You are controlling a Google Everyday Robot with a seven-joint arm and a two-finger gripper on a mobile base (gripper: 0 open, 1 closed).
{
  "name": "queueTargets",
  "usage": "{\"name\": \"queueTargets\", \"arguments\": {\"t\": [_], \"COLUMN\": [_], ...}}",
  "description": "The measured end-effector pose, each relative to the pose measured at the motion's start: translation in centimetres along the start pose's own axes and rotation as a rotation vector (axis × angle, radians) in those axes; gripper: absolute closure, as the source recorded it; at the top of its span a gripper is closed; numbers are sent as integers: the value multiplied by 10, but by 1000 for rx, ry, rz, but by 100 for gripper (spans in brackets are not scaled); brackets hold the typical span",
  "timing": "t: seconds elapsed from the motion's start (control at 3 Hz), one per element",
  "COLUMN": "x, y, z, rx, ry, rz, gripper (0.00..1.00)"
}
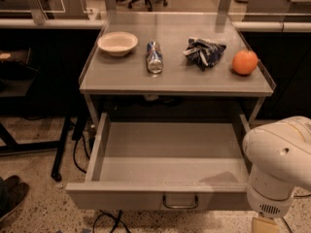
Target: Open top drawer
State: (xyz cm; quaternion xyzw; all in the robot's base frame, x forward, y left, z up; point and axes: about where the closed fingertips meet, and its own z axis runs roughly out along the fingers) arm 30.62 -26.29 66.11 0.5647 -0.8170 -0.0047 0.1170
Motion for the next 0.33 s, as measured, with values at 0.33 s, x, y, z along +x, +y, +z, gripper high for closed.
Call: {"name": "queueTargets", "arguments": {"t": [0.33], "x": [-1], "y": [-1], "z": [0], "rx": [0], "ry": [0], "rz": [0], "gripper": [0]}}
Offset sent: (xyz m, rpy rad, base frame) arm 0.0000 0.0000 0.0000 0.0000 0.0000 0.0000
